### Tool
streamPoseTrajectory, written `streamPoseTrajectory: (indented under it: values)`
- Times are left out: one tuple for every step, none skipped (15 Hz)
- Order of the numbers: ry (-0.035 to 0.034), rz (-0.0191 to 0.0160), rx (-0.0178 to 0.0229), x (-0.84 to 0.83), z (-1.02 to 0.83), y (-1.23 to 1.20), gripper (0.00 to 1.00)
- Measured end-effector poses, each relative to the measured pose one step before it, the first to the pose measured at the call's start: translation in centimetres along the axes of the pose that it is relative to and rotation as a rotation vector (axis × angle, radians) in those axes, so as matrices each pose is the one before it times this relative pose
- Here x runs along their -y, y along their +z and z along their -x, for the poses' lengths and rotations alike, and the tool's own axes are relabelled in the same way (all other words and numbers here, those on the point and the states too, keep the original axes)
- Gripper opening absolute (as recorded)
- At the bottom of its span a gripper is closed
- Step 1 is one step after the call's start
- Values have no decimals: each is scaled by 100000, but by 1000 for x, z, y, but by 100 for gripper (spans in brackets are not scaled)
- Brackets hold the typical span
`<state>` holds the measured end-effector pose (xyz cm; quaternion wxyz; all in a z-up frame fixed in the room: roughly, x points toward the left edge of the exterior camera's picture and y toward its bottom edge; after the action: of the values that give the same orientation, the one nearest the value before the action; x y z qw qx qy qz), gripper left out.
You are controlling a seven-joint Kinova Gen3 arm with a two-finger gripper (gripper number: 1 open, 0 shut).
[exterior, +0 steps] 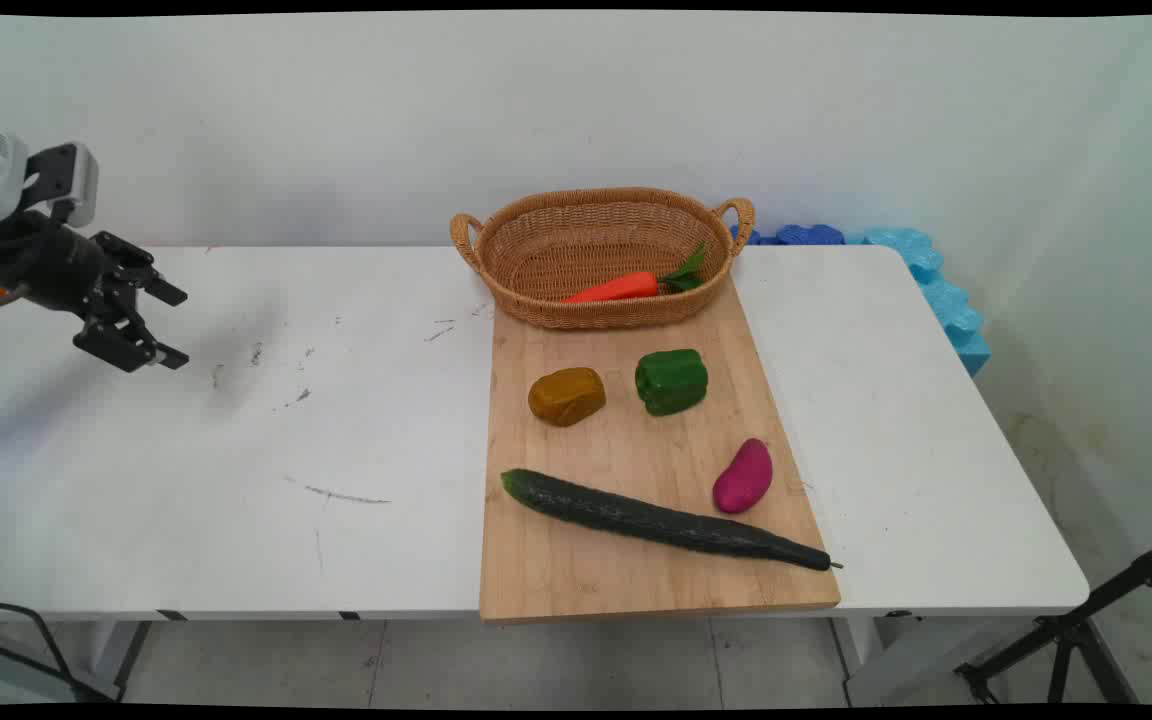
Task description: Pick up the potato from the cutting board
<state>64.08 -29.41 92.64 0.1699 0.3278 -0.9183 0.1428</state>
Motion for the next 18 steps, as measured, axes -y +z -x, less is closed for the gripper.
streamPoseTrajectory:
  values:
    - [790,456,41,-39,-251,-48,100]
    - [966,541,-60,-54,-333,-35,100]
    - [1227,633,-151,-73,-496,-18,100]
    - [1082,586,-215,-94,-539,7,100]
    - [704,408,-155,-71,-379,21,100]
    - [1206,762,-348,-154,-703,79,100]
    - [1323,882,-540,-201,-885,127,100]
    - [1120,748,-500,-209,-827,150,100]
    - [537,539,-428,-140,-606,150,100]
    - [956,889,-662,-262,-1130,312,100]
    - [607,700,-748,-262,-1041,343,100]
    - [472,645,-949,-308,-1225,446,100]
    - [328,519,-993,-342,-1269,511,100]
    - [-52,376,-907,-310,-1129,514,100]
    - [-261,326,-1112,-383,-1299,626,100]
    - [-425,267,-1074,-416,-1289,670,100]
    - [-449,226,-796,-317,-951,545,100]
    - [-902,216,-1301,-504,-1455,880,100]
